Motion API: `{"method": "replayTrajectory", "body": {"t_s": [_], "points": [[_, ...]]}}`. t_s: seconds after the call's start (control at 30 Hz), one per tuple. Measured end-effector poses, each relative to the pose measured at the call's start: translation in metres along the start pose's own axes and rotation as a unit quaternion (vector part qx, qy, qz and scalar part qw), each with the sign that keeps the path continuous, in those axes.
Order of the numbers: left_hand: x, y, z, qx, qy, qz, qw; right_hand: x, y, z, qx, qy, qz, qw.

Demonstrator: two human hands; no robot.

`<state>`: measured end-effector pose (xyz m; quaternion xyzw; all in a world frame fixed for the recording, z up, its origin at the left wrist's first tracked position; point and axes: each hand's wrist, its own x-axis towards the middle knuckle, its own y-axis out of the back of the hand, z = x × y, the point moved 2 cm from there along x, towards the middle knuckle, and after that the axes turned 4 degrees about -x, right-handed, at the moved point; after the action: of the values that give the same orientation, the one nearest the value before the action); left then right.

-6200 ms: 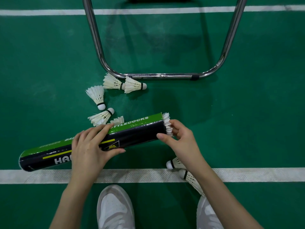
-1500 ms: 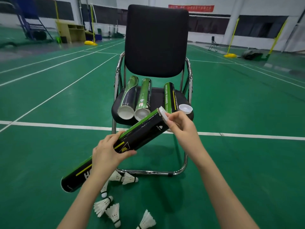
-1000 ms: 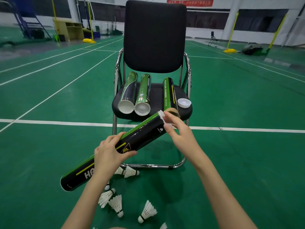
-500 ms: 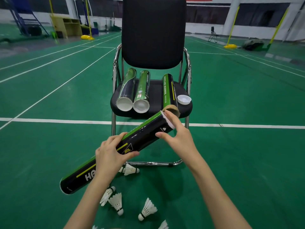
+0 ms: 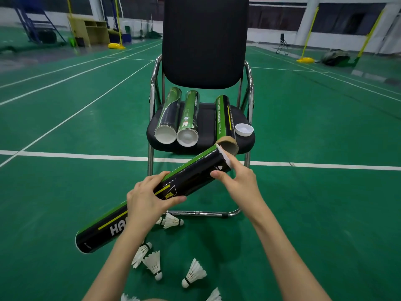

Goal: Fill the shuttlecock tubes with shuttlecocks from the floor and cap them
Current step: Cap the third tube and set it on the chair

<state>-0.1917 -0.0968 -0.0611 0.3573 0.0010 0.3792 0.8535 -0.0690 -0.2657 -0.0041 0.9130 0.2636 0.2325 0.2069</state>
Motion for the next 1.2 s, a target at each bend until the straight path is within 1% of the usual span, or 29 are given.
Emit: {"method": "replayTrajectory", "body": {"t_s": [0.07, 0.13, 0.23, 0.4, 0.5, 0.6, 0.67, 0.77, 0.83, 0.9, 0.93, 0.97, 1.07, 1.13, 1.2], "points": [[-0.001, -0.001, 0.001, -0.046, 0.002, 0.002, 0.999, -0.001, -0.001, -0.001, 0.005, 0.003, 0.009, 1.000], [-0.004, -0.003, 0.004, -0.091, 0.010, 0.009, 0.996, -0.001, 0.000, -0.005, -0.018, 0.020, 0.020, 0.999], [-0.005, -0.001, 0.008, -0.103, 0.004, 0.017, 0.994, 0.003, 0.004, -0.010, -0.062, 0.039, 0.022, 0.997], [0.000, 0.007, 0.009, -0.019, -0.026, 0.024, 0.999, 0.003, 0.007, -0.005, -0.055, 0.035, 0.023, 0.998], [-0.002, 0.006, 0.011, -0.010, -0.018, 0.027, 0.999, 0.003, 0.008, -0.005, -0.068, 0.049, 0.011, 0.996], [-0.003, 0.005, 0.008, -0.003, -0.018, 0.020, 1.000, 0.002, 0.008, -0.004, -0.059, 0.043, 0.001, 0.997], [-0.003, 0.007, 0.009, 0.023, -0.025, 0.012, 0.999, 0.001, 0.006, -0.003, -0.033, 0.031, -0.012, 0.999], [0.000, 0.015, 0.010, 0.095, -0.044, 0.012, 0.994, -0.002, 0.008, 0.001, 0.050, 0.004, -0.041, 0.998], [0.002, 0.023, 0.011, 0.120, -0.057, 0.022, 0.991, -0.001, 0.015, 0.002, 0.086, 0.006, -0.012, 0.996], [0.006, 0.031, 0.013, 0.117, -0.064, 0.026, 0.991, 0.004, 0.023, 0.002, 0.109, -0.003, 0.016, 0.994], [0.009, 0.034, 0.016, 0.114, -0.071, 0.024, 0.991, 0.008, 0.027, 0.001, 0.125, -0.017, 0.005, 0.992], [0.011, 0.036, 0.020, 0.114, -0.081, 0.018, 0.990, 0.012, 0.029, 0.000, 0.152, -0.037, -0.025, 0.987], [0.022, 0.044, 0.031, 0.120, -0.117, -0.008, 0.986, 0.020, 0.036, -0.005, 0.260, -0.093, -0.148, 0.950], [0.030, 0.053, 0.040, 0.124, -0.142, -0.018, 0.982, 0.022, 0.042, -0.014, 0.306, -0.097, -0.214, 0.923], [0.037, 0.062, 0.054, 0.127, -0.165, -0.023, 0.978, 0.024, 0.049, -0.024, 0.344, -0.086, -0.249, 0.901]]}}
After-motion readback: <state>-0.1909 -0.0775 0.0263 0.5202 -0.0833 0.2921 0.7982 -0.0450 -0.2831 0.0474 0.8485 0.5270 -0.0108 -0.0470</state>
